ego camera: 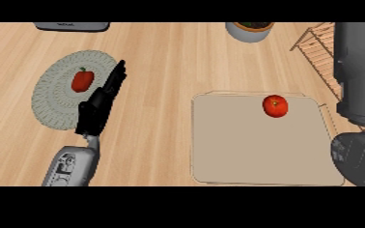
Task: Pick the croissant from the tray and place it in the tiered shelf
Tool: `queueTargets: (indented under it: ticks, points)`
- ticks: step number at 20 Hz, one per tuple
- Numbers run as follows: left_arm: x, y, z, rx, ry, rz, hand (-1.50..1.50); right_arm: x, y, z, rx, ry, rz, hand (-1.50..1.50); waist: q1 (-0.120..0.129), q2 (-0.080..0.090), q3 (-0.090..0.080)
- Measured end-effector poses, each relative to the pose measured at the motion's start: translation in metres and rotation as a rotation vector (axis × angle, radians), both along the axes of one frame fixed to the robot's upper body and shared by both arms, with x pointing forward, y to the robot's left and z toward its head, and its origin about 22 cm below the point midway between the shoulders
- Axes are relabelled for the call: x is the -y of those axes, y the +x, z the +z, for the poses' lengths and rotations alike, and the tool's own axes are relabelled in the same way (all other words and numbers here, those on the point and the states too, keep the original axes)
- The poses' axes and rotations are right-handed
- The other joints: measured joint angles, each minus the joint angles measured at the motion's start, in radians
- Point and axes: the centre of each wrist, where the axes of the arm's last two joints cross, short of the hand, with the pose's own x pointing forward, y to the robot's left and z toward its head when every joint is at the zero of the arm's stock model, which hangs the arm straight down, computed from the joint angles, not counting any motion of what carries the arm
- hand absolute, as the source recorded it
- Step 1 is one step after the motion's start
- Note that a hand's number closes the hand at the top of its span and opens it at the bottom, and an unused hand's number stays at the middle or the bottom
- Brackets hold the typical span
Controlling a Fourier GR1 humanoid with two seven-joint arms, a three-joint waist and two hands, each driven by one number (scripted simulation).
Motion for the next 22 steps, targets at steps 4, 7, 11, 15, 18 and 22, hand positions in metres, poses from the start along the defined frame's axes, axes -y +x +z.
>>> queueTargets:
  ticks: [4, 7, 11, 15, 18, 22]
  points:
    - [-0.004, -0.002, -0.004, 0.000, 0.000, 0.006, 0.00, 0.016, 0.001, -0.007, -0.033, -0.007, -0.031, 1.50, -0.003, -0.001, 0.000]
    - [-0.007, -0.002, -0.005, 0.003, 0.005, 0.004, 0.00, 0.030, 0.003, -0.014, -0.073, -0.029, -0.056, 1.50, -0.004, 0.000, 0.000]
    - [-0.005, -0.003, -0.001, -0.002, 0.003, 0.000, 0.00, 0.045, 0.006, -0.026, -0.138, -0.054, -0.057, 1.50, -0.004, -0.002, 0.001]
    - [-0.003, -0.004, -0.001, -0.004, 0.003, 0.007, 0.00, 0.068, 0.003, -0.040, -0.139, -0.052, -0.075, 1.50, -0.007, -0.001, 0.002]
    - [-0.005, -0.004, 0.000, 0.000, 0.005, 0.008, 0.00, 0.079, -0.004, -0.032, -0.024, -0.060, -0.026, 1.50, -0.007, -0.002, 0.003]
    - [-0.008, -0.007, 0.000, -0.002, 0.004, 0.012, 0.00, 0.098, -0.011, -0.038, 0.072, -0.073, 0.012, 1.50, -0.010, -0.004, 0.002]
